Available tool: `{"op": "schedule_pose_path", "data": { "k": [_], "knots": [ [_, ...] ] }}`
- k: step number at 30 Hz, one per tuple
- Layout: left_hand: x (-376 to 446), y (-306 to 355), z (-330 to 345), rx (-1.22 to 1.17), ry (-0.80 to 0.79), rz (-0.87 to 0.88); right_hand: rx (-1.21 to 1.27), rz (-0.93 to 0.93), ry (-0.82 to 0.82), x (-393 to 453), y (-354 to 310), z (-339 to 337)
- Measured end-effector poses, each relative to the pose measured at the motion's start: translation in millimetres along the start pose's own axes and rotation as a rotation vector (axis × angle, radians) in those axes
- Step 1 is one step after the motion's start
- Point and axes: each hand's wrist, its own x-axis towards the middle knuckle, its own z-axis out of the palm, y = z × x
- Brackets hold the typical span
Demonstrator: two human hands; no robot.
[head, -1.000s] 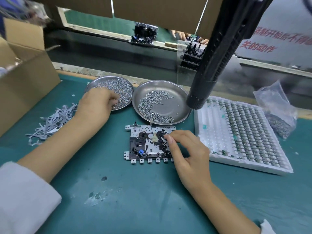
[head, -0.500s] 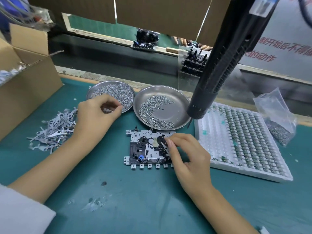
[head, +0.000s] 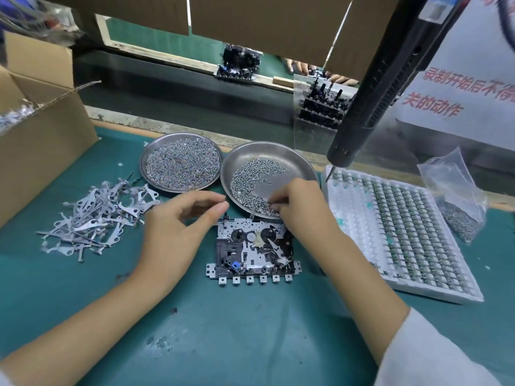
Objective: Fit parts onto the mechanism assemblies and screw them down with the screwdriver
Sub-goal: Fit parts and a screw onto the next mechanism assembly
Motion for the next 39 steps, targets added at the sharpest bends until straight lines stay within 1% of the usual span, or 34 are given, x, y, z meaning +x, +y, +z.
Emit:
{"op": "schedule_pose_path", "data": {
  "k": [4, 7, 11, 13, 16, 18, 20, 21, 23, 25, 29, 32, 36, 37, 39],
  "knots": [
    [-5.0, -0.9, 4.7, 0.006, -0.008, 0.034, 0.170, -0.026, 0.164, -6.1, 8.1, -0.8],
    [-6.8, -1.3, 8.3, 0.017, -0.017, 0.042, 0.348, -0.010, 0.224, -11.8, 11.2, -2.8],
    [-9.0, 0.9, 10.8, -0.010, -0.033, 0.027, 0.559, 0.017, 0.234, -20.9, 10.0, -3.2],
    [-10.3, 2.2, 11.1, 0.019, -0.041, 0.045, 0.760, 0.045, 0.230, -27.0, 7.3, -4.7],
    [-13.6, 4.8, 13.4, 0.063, -0.049, 0.105, 1.075, 0.071, 0.136, -40.6, -0.3, -2.6],
    [-15.6, 6.3, 15.5, 0.097, -0.057, 0.159, 1.145, 0.074, 0.101, -47.5, -4.8, 3.3],
    [-16.2, 7.1, 17.1, 0.139, -0.056, 0.200, 1.145, 0.112, 0.160, -47.0, -5.3, 6.7],
    [-16.1, 7.3, 17.3, 0.148, -0.054, 0.203, 1.101, 0.132, 0.212, -44.2, -3.4, 7.2],
    [-15.3, 7.1, 16.7, 0.142, -0.048, 0.188, 0.874, 0.121, 0.292, -35.3, 0.1, 7.0],
    [-14.8, 6.1, 16.2, 0.127, -0.039, 0.174, 0.636, 0.076, 0.294, -26.9, 0.5, 6.8],
    [-15.1, 6.4, 16.7, 0.119, -0.042, 0.169, 0.402, 0.025, 0.286, -15.8, 1.3, 8.0],
    [-15.1, 6.8, 16.5, 0.110, -0.056, 0.158, 0.382, -0.003, 0.285, -13.6, 3.5, 7.1],
    [-15.5, 7.0, 16.3, 0.103, -0.072, 0.150, 0.549, 0.021, 0.257, -14.7, 8.7, 0.9],
    [-15.6, 7.0, 16.3, 0.100, -0.074, 0.143, 0.559, 0.029, 0.247, -13.9, 10.5, 0.4],
    [-15.6, 7.0, 16.2, 0.099, -0.077, 0.134, 0.480, 0.015, 0.254, -12.0, 13.4, 0.9]
  ]
}}
